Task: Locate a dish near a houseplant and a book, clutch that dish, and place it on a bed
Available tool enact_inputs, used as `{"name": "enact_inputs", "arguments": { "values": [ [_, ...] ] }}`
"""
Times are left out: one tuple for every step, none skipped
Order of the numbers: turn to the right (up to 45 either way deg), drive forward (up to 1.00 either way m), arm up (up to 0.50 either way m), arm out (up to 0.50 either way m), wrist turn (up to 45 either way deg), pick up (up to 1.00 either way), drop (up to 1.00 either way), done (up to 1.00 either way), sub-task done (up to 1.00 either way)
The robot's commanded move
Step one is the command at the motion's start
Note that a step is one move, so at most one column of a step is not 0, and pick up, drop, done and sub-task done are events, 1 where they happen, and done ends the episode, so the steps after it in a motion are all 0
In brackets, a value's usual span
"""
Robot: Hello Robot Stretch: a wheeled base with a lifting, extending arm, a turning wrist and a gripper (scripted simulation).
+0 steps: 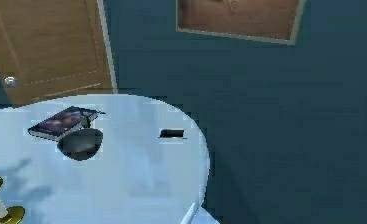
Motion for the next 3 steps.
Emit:
{"name": "enact_inputs", "arguments": {
  "values": [
    [-45.0, 0.0, 0.0, 0.0, 0.0, 0.0, 0.0, 0.0, 0.0],
    [-45.0, 0.0, 0.0, 0.0, 0.0, 0.0, 0.0, 0.0, 0.0],
    [-27.0, 0.0, 0.0, 0.0, 0.0, 0.0, 0.0, 0.0, 0.0]
  ]
}}
